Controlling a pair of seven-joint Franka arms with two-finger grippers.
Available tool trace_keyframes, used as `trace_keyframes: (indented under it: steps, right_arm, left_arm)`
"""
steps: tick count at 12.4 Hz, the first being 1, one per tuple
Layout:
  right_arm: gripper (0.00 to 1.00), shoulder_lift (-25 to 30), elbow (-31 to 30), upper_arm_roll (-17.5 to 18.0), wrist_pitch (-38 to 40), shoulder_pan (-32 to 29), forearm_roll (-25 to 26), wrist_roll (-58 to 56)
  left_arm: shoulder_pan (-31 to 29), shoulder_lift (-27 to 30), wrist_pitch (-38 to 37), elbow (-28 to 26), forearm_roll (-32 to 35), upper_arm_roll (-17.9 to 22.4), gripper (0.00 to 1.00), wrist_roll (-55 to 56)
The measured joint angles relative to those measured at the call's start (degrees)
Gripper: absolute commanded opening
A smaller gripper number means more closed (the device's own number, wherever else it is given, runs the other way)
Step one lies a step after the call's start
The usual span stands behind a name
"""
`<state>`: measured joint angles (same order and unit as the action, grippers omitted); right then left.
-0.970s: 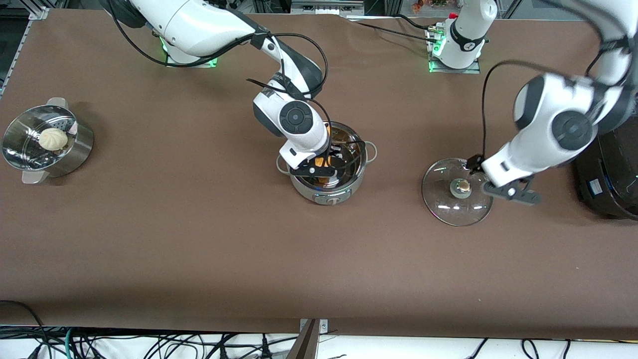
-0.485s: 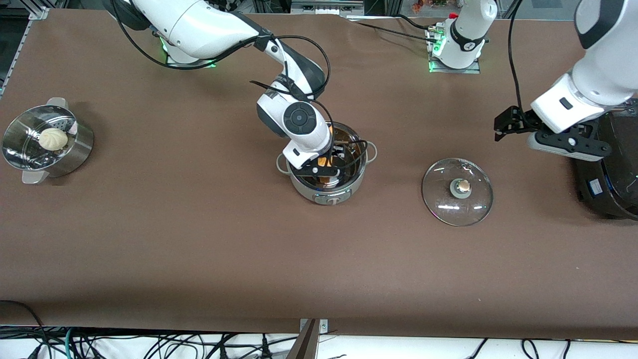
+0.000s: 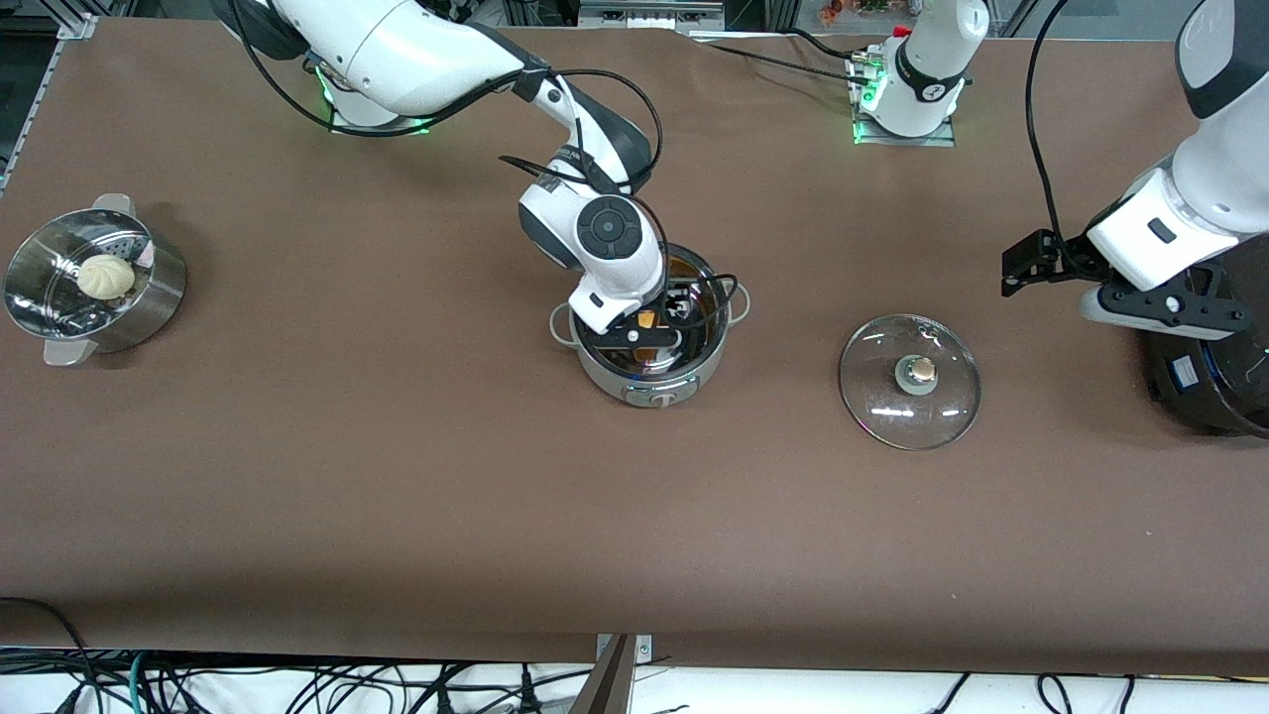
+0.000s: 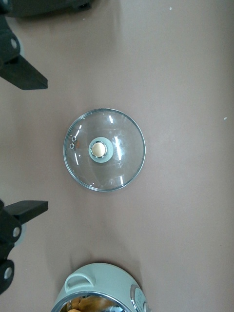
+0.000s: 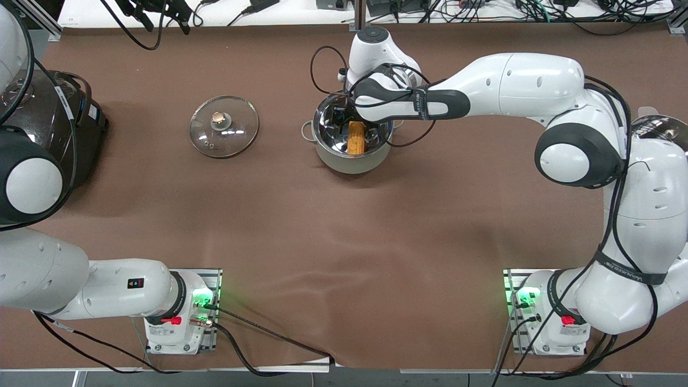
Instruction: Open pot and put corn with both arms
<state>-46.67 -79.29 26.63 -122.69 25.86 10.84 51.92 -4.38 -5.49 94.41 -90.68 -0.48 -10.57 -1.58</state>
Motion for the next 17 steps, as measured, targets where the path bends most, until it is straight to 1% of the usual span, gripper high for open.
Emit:
trace_keyframes:
  steps: [2, 3, 5, 6, 8, 10, 11, 12, 14, 15, 17]
  right_arm:
    - [1.00, 0.04, 1.45, -0.01, 0.62, 0.01, 0.42, 0.00]
    - [1.00, 0.28, 2.94, -0.04, 2.86, -0.01, 0.97, 0.00]
    - [1.00, 3.01, 7.52, -0.75, 12.44, -0.29, 1.88, 0.00]
    - [1.00, 5.89, 9.57, -1.96, 17.28, -0.91, 2.09, 0.00]
    - [1.00, 13.14, 10.78, -6.25, 23.05, -4.06, 2.27, -0.31]
    - [1.00, 18.31, 10.67, -13.26, 27.23, -7.20, 1.53, -2.99]
    - [1.00, 20.07, 10.53, -16.76, 27.75, -9.02, -0.09, -4.38]
    - [1.00, 21.67, 9.94, -18.66, 28.02, -11.91, -1.63, -5.38]
    - [1.00, 25.66, 6.58, -19.64, 28.11, -19.20, -2.56, -6.93]
    - [1.00, 27.96, 4.15, -20.36, 28.11, -21.88, -2.95, -8.47]
    - [1.00, 32.58, -2.06, -21.48, 27.22, -24.91, -3.41, -13.96]
  left_arm:
    - [0.01, 0.20, -1.13, 0.38, 0.00, -0.06, 1.00, 0.17]
    - [0.01, 0.21, -1.32, 0.42, 0.00, -0.07, 1.00, 0.18]
    - [0.03, 0.31, -3.40, 0.61, 0.00, -0.16, 1.00, 0.18]
    - [0.04, 0.48, -4.14, 0.70, 0.00, -0.18, 1.00, 0.18]
    - [0.03, 0.83, -4.64, 0.88, -0.01, -0.16, 1.00, 0.21]
    - [0.02, 0.95, -4.68, 0.90, 0.01, -0.15, 1.00, 0.23]
    - [0.02, 0.96, -4.69, 0.90, 0.02, -0.15, 1.00, 0.23]
    - [0.01, 0.97, -4.69, 0.90, 0.03, -0.14, 1.00, 0.23]
    - [0.02, 1.00, -4.71, 0.90, 0.03, -0.16, 1.00, 0.23]
    - [0.02, 1.02, -4.71, 0.90, 0.03, -0.16, 1.00, 0.23]
    - [0.02, 1.04, -4.74, 0.90, 0.03, -0.20, 1.00, 0.23]
